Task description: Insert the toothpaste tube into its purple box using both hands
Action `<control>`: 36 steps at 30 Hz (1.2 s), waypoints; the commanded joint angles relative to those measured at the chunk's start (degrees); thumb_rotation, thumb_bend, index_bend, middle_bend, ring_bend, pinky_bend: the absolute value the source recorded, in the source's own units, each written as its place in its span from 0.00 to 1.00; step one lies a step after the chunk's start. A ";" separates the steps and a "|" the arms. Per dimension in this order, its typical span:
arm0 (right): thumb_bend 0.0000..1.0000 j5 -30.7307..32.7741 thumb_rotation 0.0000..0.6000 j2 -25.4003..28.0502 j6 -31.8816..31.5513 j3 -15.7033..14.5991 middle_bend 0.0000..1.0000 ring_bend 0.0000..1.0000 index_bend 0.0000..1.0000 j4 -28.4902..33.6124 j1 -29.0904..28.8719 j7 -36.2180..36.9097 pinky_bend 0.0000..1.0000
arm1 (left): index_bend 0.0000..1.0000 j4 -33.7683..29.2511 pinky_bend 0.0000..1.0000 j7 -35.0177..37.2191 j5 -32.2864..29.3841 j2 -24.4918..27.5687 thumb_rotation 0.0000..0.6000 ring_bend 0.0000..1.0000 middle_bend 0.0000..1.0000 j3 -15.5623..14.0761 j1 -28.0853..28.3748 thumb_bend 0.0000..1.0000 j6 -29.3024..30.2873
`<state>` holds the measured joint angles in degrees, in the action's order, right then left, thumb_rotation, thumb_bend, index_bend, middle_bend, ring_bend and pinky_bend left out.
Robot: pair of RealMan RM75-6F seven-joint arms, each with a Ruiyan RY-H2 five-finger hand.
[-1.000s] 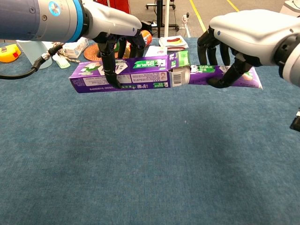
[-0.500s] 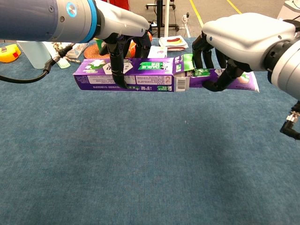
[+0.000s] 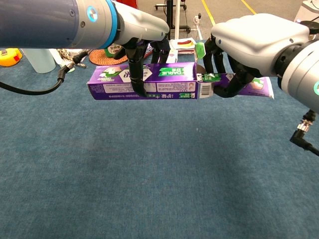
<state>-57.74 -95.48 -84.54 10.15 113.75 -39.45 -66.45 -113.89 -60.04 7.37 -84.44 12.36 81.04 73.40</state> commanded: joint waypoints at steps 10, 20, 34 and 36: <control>0.49 0.91 1.00 -1.50 -0.63 -0.18 0.58 0.57 0.57 -0.14 -0.23 -0.75 0.71 | 0.47 0.68 0.69 -0.17 0.91 -2.13 1.00 0.41 0.34 0.91 0.07 0.25 1.09; 0.48 0.90 1.00 -1.63 -1.44 0.23 0.58 0.57 0.57 0.18 -0.25 -0.87 0.71 | 0.47 1.65 0.69 2.55 4.22 -3.04 1.00 0.41 0.34 0.95 -1.78 0.25 -0.11; 0.44 0.64 1.00 -0.93 -1.54 0.22 0.35 0.47 0.14 2.27 0.91 2.95 0.69 | 0.47 3.44 0.69 7.06 6.66 -2.86 1.00 0.41 0.34 0.43 -4.64 0.26 -4.26; 0.44 0.48 1.00 -0.95 -1.67 0.22 0.31 0.46 0.10 2.44 0.97 3.10 0.69 | 0.47 3.56 0.69 7.42 6.83 -2.92 1.00 0.41 0.35 0.45 -4.81 0.26 -4.47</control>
<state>-57.24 -96.42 -86.19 10.37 116.16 -38.50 -63.37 -110.38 -52.67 14.15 -87.33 12.81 76.29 68.99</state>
